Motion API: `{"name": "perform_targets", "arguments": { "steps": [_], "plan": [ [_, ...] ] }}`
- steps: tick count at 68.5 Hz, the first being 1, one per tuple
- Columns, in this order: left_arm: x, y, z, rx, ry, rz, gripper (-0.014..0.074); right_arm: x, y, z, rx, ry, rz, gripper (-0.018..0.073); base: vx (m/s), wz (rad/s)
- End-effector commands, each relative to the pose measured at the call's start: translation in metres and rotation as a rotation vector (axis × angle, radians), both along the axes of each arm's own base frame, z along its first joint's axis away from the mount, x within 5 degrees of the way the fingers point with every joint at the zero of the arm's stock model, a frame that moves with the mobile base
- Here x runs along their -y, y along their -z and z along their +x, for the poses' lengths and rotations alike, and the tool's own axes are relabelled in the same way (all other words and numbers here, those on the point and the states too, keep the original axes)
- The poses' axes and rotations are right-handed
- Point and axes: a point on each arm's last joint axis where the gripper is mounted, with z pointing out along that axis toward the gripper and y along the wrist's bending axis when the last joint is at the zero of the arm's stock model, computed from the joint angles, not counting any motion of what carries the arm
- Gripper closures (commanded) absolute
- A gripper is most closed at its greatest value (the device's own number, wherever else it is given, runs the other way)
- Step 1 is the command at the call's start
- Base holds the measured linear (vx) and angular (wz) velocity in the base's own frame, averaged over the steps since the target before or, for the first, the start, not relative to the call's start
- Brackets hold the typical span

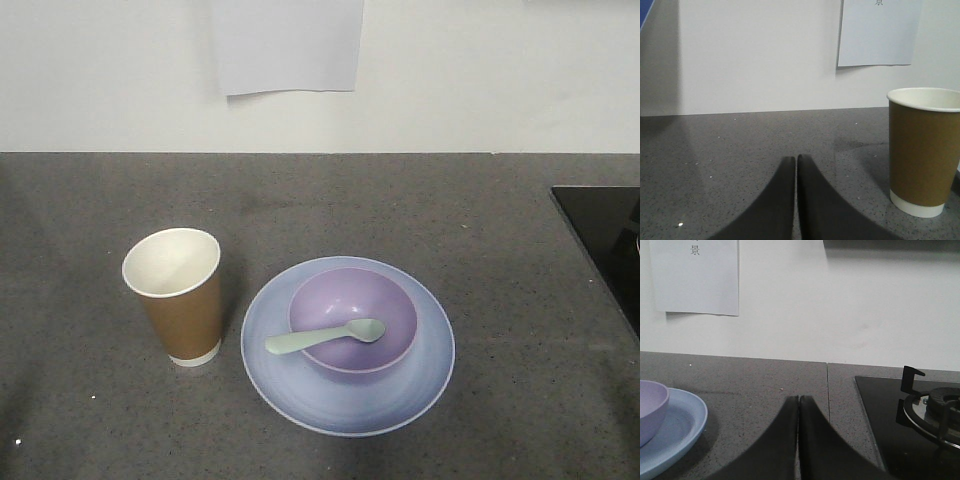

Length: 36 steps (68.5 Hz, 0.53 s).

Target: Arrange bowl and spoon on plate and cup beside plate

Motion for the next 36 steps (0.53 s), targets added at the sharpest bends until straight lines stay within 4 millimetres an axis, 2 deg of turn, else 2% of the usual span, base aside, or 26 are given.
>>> {"name": "perform_targets", "arguments": {
  "steps": [1,36],
  "plan": [
    [0.0004,-0.0129,-0.0025,0.099,0.005,-0.008,0.0603,0.0002,-0.0043,-0.0006,0.075,0.004,0.01,0.057,0.0,0.0],
    [0.0004,-0.0129,-0.0025,0.099,0.005,-0.008,0.0603,0.0002,-0.0043,-0.0006,0.075,0.004,0.01,0.057,0.0,0.0]
  ]
}}
